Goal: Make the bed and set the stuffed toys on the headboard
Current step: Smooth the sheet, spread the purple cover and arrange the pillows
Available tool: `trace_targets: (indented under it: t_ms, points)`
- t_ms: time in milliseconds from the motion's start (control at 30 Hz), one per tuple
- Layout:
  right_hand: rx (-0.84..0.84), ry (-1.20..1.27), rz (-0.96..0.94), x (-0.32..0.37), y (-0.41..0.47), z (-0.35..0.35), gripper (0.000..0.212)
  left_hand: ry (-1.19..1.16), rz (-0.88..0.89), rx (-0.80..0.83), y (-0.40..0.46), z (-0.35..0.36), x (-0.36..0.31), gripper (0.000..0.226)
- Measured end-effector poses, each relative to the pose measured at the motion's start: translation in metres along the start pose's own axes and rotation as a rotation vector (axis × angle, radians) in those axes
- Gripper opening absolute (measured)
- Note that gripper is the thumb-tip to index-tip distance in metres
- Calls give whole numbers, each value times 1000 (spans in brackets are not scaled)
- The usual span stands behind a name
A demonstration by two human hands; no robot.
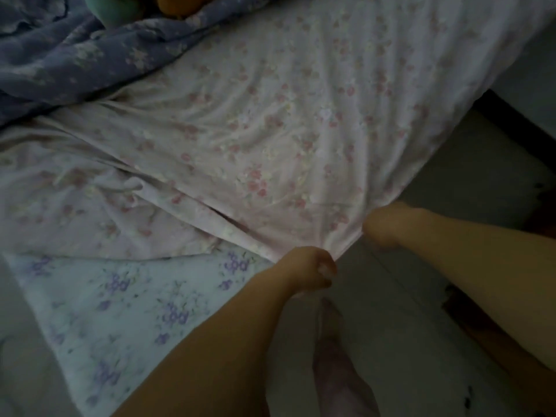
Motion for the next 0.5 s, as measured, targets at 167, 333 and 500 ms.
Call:
trace_targets:
  t_ms: [167, 333, 500]
  points:
    - [-461, 571, -12, 68, 0, -54, 24, -120, -223, -461, -44, -36, 83, 21]
    - [-490, 709, -234, 161, 8, -80, 22, 126, -321, -622, -66, -61, 150, 28]
    - [-567, 459, -122, 205, 36, -74, 35, 300, -332, -596, -53, -67, 190, 46]
Point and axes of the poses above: each hand's wrist, its own y-axis towards the middle knuckle, its own z-axis out of the palm, x = y × z, the point moved 5 cm from there along y, towards the middle knuckle, and after that the axes turned 4 degrees about -x, right-handed, at the moved point
